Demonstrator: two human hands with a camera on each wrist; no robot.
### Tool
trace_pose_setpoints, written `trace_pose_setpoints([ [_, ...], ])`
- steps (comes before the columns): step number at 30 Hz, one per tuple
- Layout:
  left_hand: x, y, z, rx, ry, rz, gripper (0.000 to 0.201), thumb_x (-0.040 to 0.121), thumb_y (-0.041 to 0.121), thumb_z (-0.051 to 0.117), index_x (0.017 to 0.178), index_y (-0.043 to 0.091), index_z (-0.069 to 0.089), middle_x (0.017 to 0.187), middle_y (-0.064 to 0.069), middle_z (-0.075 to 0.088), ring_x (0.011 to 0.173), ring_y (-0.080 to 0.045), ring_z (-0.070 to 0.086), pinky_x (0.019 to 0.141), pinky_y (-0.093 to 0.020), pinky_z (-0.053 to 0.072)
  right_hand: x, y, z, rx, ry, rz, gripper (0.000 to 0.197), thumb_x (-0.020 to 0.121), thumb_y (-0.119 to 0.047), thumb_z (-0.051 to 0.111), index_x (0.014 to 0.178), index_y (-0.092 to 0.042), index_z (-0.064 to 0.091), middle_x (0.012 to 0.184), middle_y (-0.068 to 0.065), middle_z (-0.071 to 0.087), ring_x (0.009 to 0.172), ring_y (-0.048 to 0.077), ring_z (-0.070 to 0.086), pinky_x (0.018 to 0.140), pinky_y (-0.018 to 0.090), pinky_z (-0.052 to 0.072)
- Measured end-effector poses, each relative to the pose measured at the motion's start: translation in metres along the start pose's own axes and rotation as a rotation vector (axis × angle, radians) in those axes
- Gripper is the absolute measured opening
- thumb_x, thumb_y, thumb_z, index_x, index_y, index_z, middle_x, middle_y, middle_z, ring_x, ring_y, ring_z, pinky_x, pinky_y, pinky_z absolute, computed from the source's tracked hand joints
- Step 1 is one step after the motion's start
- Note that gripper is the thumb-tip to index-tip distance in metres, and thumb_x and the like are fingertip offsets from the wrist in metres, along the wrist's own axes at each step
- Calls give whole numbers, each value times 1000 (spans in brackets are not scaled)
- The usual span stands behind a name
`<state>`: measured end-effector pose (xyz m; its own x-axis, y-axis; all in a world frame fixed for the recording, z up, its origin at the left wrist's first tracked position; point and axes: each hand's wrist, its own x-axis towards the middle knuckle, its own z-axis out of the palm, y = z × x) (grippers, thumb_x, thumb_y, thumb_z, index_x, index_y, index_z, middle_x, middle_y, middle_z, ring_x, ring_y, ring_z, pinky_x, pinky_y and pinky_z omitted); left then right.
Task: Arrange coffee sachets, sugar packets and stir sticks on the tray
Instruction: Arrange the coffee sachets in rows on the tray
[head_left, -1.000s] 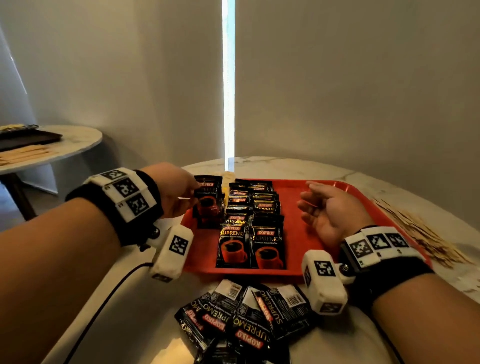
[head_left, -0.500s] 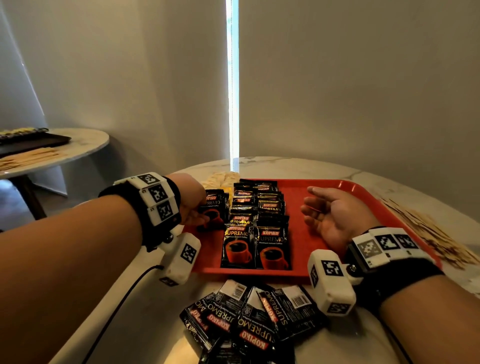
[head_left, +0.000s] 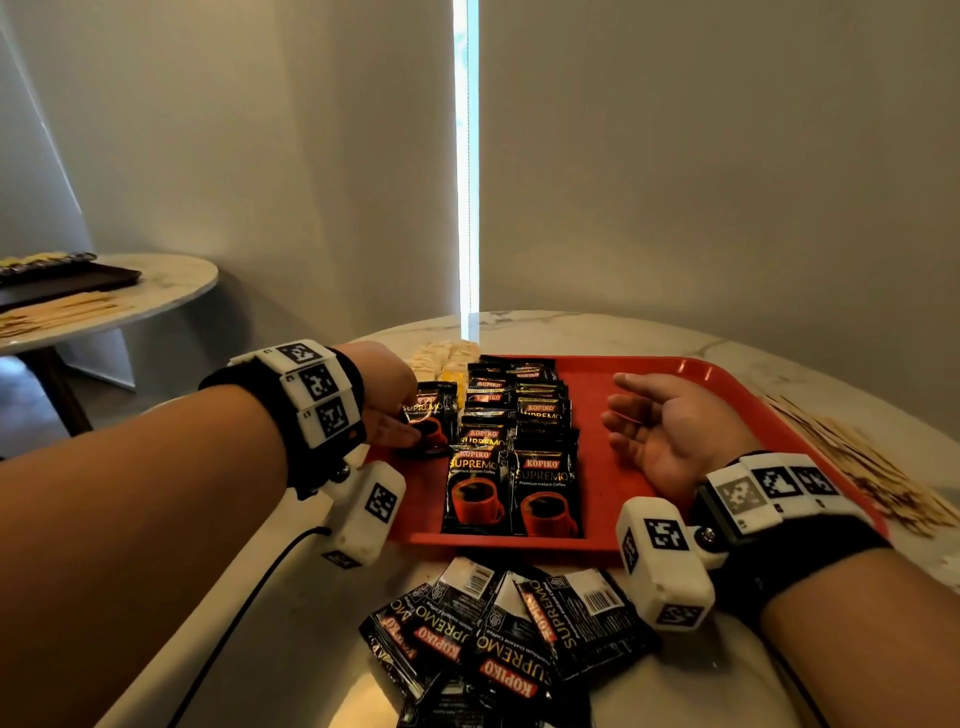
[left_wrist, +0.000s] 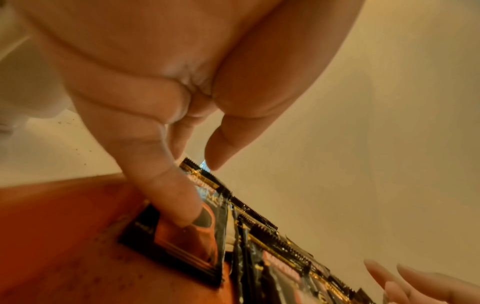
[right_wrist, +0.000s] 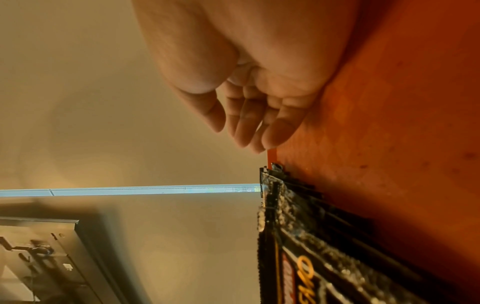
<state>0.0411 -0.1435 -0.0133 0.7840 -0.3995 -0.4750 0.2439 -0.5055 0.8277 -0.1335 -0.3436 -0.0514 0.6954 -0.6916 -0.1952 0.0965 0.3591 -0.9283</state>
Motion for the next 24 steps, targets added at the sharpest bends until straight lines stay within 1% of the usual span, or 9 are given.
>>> trace_pose_setpoints([
  [2,3,-1,-3,26,19,45,19,104,2,46,119,-4,54,131,-24,60,124,-37,61,100,-42,51,0,0,0,-3,5,2,8,98,-19,57,96,-15,64,66,0,62,62,17,59,49,25,47],
  [5,2,-3,-2,16,-23,30,30,107,9,43,133,-2,51,140,-23,54,131,-34,54,113,-44,41,0,0,0,-5,6,4,8,97,-19,57,96,-15,64,65,1,62,62,17,60,49,26,47],
  [8,1,4,2,93,73,108,10,101,2,49,97,-1,57,103,-20,66,96,-31,68,90,-43,59,0,0,0,-7,5,4,8,97,-19,57,96,-15,64,64,0,63,62,17,60,50,26,47],
  [10,2,5,4,151,113,163,17,99,0,50,83,1,52,88,-16,63,85,-30,68,80,-41,61,0,0,-1,-5,3,9,9,98,-19,57,96,-15,64,64,0,63,62,17,60,49,25,48],
  [13,0,9,-1,147,111,146,13,98,1,51,85,3,52,84,-13,58,71,-24,62,65,-35,58,-2,0,-1,-9,3,14,9,98,-20,56,96,-15,64,66,1,63,63,17,60,48,25,48],
  [14,-2,11,-2,106,101,132,4,98,2,52,93,3,52,86,-13,55,69,-22,59,62,-33,56,-2,-1,0,-11,6,14,9,98,-20,56,96,-15,64,67,1,62,63,17,60,49,25,48],
  [16,-9,18,-5,-34,82,102,12,96,6,53,107,5,47,85,-9,49,64,-17,51,49,-27,51,-3,-1,0,-16,11,15,9,98,-20,56,96,-15,64,67,1,62,63,17,60,51,26,47],
  [18,-14,26,-7,-174,10,134,8,97,10,51,101,7,44,78,-5,45,58,-12,43,35,-19,39,-4,-1,1,-26,19,19,10,98,-20,56,94,-15,63,67,1,62,64,18,59,54,27,44],
  [24,-25,27,0,-625,-344,222,12,93,11,46,81,11,45,65,0,47,52,-7,40,37,-15,33,-4,0,1,-103,21,6,15,96,-23,58,83,-16,58,63,0,52,51,13,44,47,23,27],
])
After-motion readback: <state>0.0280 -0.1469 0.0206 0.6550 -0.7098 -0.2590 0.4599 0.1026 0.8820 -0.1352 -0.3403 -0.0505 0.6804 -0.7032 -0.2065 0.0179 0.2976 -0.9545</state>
